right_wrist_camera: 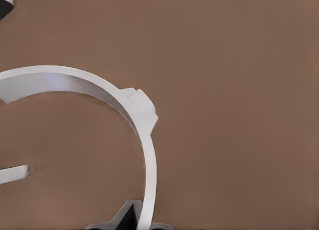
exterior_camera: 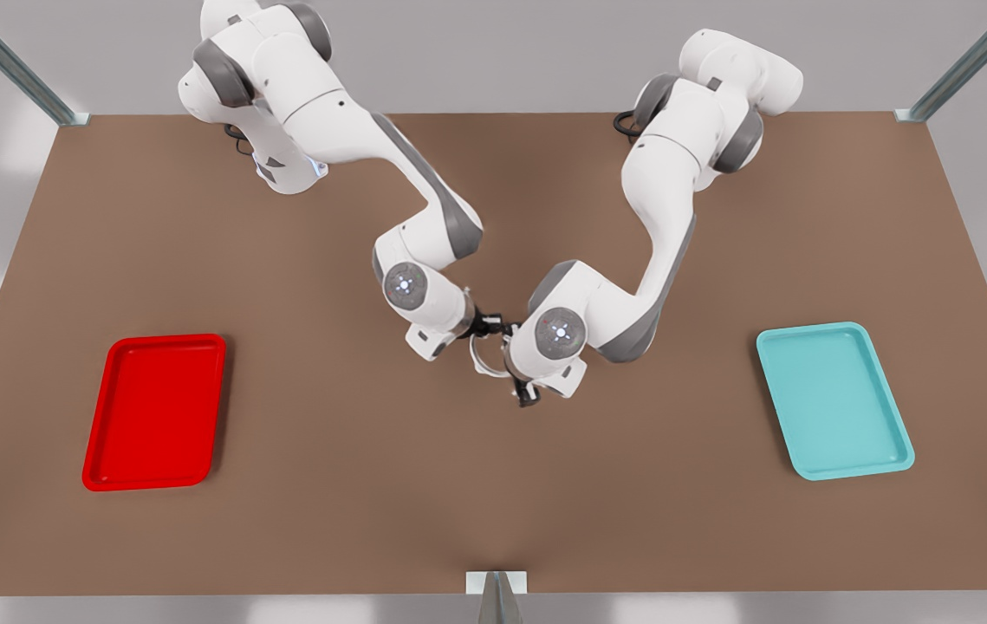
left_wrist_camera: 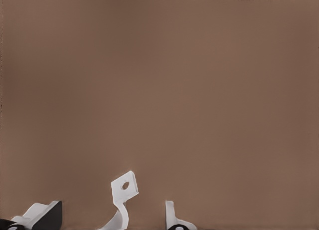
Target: Take the drainage pipe clamp from the left arm, pass it to the right arm, and place it in the plate on the right side
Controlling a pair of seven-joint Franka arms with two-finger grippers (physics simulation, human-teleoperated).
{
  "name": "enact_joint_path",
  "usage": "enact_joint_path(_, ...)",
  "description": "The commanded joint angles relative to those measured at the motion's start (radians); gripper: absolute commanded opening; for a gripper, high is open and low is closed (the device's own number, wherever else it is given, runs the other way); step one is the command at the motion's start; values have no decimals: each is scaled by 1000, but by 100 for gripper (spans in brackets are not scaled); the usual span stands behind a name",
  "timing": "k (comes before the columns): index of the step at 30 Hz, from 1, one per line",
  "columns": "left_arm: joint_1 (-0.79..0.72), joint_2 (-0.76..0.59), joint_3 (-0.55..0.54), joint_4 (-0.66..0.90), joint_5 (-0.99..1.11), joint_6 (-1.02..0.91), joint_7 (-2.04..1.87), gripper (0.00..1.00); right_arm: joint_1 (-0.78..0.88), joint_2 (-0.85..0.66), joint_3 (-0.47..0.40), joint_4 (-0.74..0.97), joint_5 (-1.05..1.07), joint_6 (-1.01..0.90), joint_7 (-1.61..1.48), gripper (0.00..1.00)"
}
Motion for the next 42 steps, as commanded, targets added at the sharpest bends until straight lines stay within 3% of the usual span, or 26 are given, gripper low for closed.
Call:
enact_joint_path(1, 7, -10, 0, 1, -15, -29, -22, 100, -13, 0, -1, 1, -5, -1, 15, 21)
enact_joint_path(3, 57, -59, 2, 1, -15, -159, 49, 100, -14, 13, -6, -2, -8, -1, 16, 21)
enact_joint_path(5, 274, -167, -2, 1, -14, -437, 526, 100, -109, 32, -8, -16, -57, -42, -37, 21)
enact_joint_path(6, 330, -179, 1, 2, -8, -480, 650, 100, -169, 29, -8, -16, -80, -82, -108, 21)
enact_joint_path(10, 584, -282, 5, 4, 156, -599, 1701, 100, -256, -123, -32, -5, -531, -294, -303, 21)
enact_joint_path(11, 622, -314, -15, -2, 230, -609, 1998, 100, -298, -163, -38, -8, -560, -380, -362, 21)
enact_joint_path(12, 639, -376, -20, -65, 277, -613, 2333, 100, -359, -186, -41, -8, -560, -426, -456, 21)
enact_joint_path(13, 669, -557, -86, -304, 285, -505, 2479, 100, -404, -221, -50, -31, -571, -486, -500, 21)
enact_joint_path(14, 665, -639, -121, -449, 301, -441, 2476, 100, -454, -226, -61, -37, -578, -529, -560, 21)
enact_joint_path(19, 633, -579, -164, -444, 304, -472, 2588, 100, -655, -211, -63, -91, -583, -520, -671, 21)
enact_joint_path(31, 636, -579, -169, -443, 308, -455, 2578, 100, -829, 3, -61, -93, -571, -268, -772, 21)
enact_joint_path(32, 636, -578, -169, -443, 308, -455, 2578, 100, -827, 23, -58, -93, -560, -270, -770, 45)
enact_joint_path(33, 634, -578, -169, -444, 308, -455, 2578, 100, -827, 38, -58, -91, -522, -270, -770, 100)
enact_joint_path(38, 633, -578, -169, -444, 308, -455, 2578, 100, -821, 26, -54, -64, -523, -288, -769, 100)
enact_joint_path(40, 633, -578, -169, -444, 308, -455, 2578, 100, -813, -23, -40, 60, -525, -491, -787, 100)
enact_joint_path(42, 634, -578, -169, -444, 308, -460, 2578, 100, -810, -192, -34, 148, -490, -754, -986, 100)
